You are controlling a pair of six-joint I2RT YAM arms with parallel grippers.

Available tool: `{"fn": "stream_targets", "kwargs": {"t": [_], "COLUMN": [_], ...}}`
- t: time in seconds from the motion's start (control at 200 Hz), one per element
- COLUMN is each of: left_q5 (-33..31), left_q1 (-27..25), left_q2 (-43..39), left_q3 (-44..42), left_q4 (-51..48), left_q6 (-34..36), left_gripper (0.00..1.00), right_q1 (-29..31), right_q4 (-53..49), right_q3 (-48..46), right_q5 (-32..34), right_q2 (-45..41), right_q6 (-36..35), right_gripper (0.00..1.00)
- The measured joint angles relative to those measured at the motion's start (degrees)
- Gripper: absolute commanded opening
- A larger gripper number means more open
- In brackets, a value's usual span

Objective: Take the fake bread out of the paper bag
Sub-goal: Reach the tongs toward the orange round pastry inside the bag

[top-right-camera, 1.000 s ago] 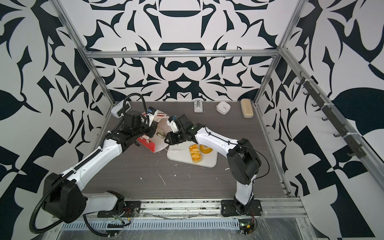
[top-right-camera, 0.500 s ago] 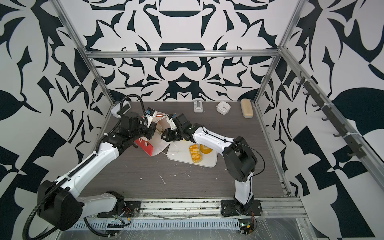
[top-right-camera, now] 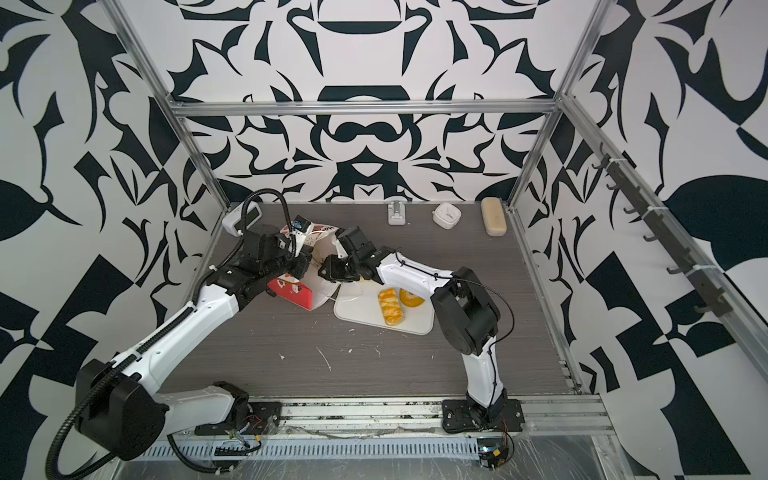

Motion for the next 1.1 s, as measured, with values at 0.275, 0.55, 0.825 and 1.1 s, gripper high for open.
{"fn": "stream_targets", "kwargs": {"t": [0.275,0.55,0.825,1.1], "left_q5": [-0.9,-1.9,-1.8,-1.7], "left_q1": [-0.8,-0.9,-1.5,-1.9], "left_q2": [0.5,0.7,0.7,0.7], "left_q3": [0.0,0.0,0.0,0.0], "left_q4": [0.0,0.0,-0.6,-0.7], "left_q6": [0.6,0.9,1.4,2.1], "left_gripper": [0.0,0.0,0.0,0.0], "right_q1": [0.0,0.3,0.5,0.7], "right_q4": [-2.0,-5.6,-5.8,-3.0], "right_q3": [5.5,8.0,2.4,-7.6], "right_q5": [0.0,0.0,0.7,1.9], "right_q2": [2.7,4.8,2.2,-4.4], "right_q6": [2.1,1.5,0.2,0.4], "right_gripper": [0.41,0.41,0.4,0.4]}}
